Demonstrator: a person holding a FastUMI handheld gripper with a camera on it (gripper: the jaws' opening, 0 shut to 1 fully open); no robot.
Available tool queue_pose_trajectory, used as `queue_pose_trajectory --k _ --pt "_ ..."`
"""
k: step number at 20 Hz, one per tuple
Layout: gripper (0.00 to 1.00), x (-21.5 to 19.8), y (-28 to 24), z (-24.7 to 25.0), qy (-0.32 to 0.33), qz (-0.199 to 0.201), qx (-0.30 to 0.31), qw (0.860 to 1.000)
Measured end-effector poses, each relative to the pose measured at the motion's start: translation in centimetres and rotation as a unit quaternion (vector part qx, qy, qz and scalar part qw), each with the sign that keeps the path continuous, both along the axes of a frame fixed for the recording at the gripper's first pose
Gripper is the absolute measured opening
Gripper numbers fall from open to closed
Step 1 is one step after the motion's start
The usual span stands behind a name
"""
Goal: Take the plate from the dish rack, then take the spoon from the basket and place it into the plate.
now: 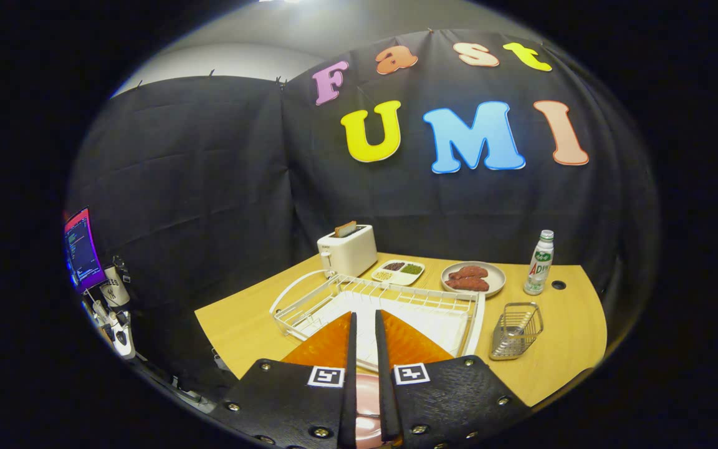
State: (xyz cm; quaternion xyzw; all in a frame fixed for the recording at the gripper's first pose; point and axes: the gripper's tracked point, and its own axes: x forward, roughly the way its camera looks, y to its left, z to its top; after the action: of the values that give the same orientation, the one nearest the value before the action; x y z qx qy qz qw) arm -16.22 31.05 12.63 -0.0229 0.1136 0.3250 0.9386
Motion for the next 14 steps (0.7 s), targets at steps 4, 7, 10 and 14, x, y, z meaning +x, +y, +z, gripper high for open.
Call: queue_pose_trajectory --k 4,7,10,14 --pt "0.15 1.8 -3.5 5.5 -0.056 -0.038 0.014 0.998" --pt "0.15 3.1 -6.7 9.6 -0.083 -0.072 0.028 0.994" --pt "0.15 4.3 -10.4 13.1 -0.105 -0.112 0.032 0.988" --pt "0.15 5.7 -14.6 16.4 -0.118 -0.157 0.039 0.98"
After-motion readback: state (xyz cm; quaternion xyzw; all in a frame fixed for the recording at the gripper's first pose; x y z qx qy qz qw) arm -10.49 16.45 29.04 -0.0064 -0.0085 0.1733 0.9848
